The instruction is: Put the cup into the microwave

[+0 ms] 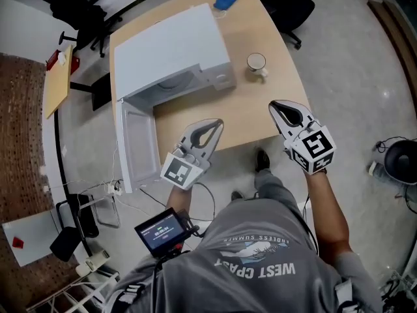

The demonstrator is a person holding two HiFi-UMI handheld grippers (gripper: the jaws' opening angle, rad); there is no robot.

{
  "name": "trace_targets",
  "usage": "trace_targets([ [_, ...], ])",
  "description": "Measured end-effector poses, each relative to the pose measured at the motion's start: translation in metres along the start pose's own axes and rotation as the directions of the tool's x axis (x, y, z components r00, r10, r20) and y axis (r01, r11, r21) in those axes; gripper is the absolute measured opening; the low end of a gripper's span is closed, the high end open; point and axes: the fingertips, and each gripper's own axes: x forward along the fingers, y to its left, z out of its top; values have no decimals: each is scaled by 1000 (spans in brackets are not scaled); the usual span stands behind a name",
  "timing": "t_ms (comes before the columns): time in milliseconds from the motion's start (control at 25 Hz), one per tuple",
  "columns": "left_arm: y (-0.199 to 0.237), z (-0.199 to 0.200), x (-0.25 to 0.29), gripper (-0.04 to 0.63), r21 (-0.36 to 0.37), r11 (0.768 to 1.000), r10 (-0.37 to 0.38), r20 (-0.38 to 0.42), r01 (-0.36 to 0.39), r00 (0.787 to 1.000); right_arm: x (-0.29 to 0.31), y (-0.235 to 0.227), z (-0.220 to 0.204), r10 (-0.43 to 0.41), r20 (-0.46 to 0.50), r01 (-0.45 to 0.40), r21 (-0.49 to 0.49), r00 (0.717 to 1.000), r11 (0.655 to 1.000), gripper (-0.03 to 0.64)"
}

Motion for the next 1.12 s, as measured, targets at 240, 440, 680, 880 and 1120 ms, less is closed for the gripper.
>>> trace_targets([
  [240, 31, -36, 45, 23, -47, 999, 9, -46, -11, 999, 58, -63, -36, -11, -79, 12, 17, 997, 1000, 21],
  [440, 49, -65, 78, 23, -93, 995, 14, -80, -22, 997, 96, -106, -74, -8, -157, 14, 33, 988, 999, 21],
  [680, 61, -105, 106, 23, -125, 992, 6, -153, -25, 988, 138, -147, -131, -9, -259, 26, 64, 966, 998, 45],
  [880, 68, -134, 118, 23, -175, 984, -8, -221, -32, 975, 173, -172, -179, -23, -342, 47, 62, 939, 997, 129],
  [1120, 86, -158, 132, 23, -162, 987, -21, -197, -11, 980, 209, -192, -214, -50, -401, 57, 6, 915, 998, 130],
])
